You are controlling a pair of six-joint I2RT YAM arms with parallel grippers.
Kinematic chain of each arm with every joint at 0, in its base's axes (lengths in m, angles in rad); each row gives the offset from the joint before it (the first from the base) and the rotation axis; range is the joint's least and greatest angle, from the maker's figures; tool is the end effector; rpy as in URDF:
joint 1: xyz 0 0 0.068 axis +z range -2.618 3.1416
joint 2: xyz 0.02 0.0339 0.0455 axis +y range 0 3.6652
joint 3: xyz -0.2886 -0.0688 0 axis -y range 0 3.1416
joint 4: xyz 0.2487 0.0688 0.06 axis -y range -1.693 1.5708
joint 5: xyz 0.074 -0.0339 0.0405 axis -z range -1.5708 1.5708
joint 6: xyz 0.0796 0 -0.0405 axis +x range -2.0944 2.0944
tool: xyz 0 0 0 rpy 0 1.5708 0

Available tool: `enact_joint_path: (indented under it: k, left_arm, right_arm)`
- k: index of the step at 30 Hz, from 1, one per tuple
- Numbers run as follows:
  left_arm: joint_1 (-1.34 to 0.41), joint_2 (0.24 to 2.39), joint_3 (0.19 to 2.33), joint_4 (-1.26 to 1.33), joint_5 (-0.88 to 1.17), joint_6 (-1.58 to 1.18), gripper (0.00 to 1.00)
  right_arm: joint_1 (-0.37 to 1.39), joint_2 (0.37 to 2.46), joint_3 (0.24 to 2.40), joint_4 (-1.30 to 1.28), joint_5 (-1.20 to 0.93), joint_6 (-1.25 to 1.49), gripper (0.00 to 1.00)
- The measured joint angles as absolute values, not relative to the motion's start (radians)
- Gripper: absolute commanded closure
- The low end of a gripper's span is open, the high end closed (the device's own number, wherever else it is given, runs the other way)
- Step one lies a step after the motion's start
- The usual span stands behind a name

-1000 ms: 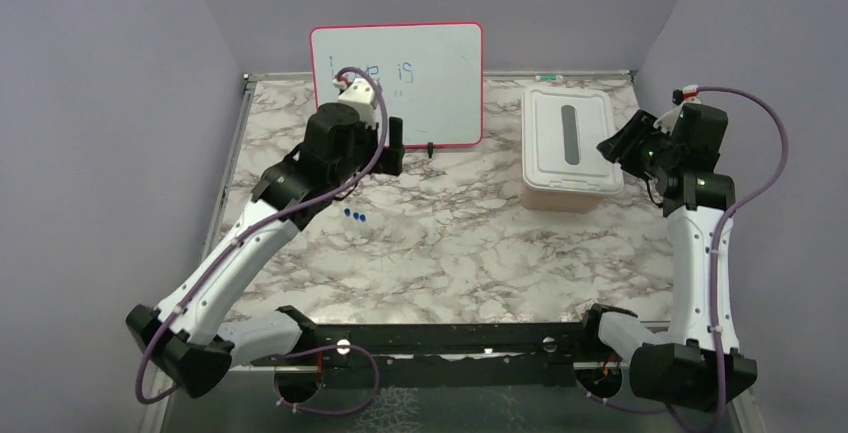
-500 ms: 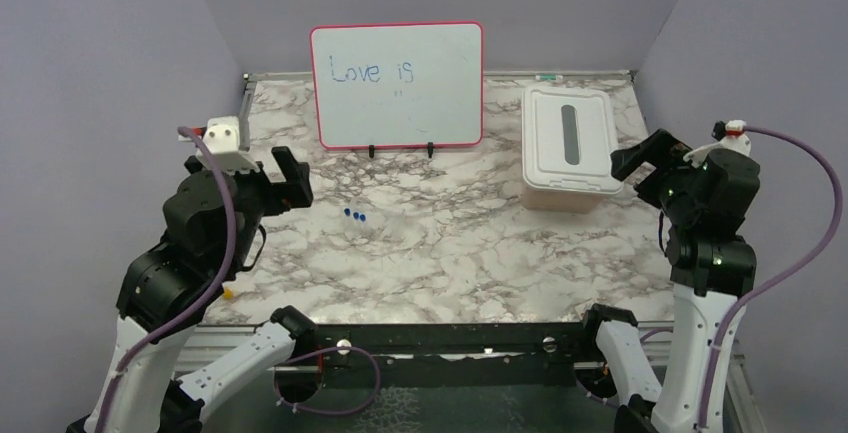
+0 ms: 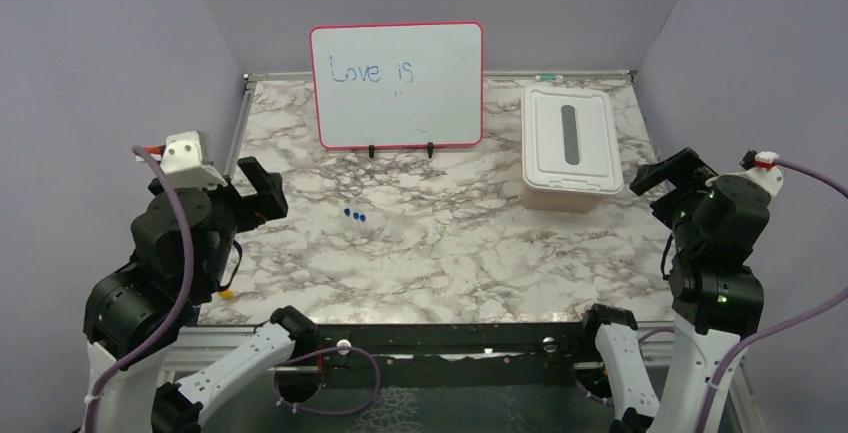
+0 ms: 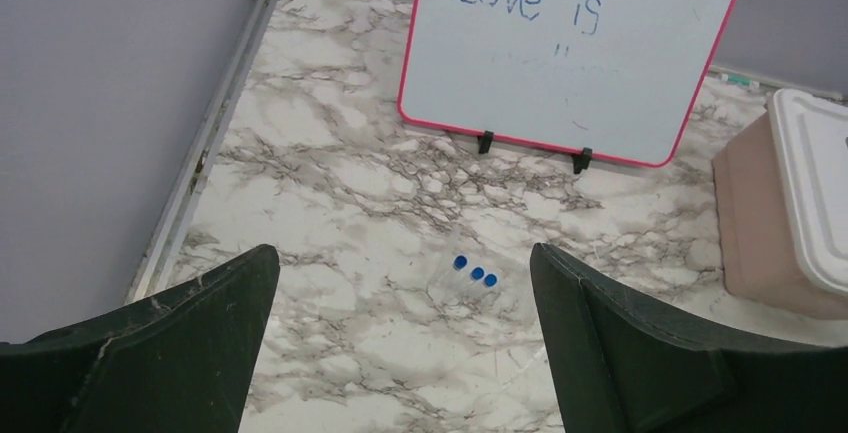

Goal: Organize the chemistry lab equipment

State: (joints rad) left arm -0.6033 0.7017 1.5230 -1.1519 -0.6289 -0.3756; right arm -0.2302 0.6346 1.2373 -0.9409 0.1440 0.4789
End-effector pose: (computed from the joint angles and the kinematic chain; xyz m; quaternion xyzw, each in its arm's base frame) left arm 0.0727 0.0068 0.4778 -0.0907 0.7893 -0.0377 0.6061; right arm 0.0973 -0.0345 0.4243 0.3216 0.7489 0.0133 0.5793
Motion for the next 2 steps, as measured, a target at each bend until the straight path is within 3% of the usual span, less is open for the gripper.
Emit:
enact_joint_path:
  k: [2]
  left_arm:
    - [-0.603,0.690,1.538,-1.156,-0.639,-0.384,0.01]
  right_arm:
    - [-0.230,0.634,1.237,-0.941,0.150,0.484,0.00]
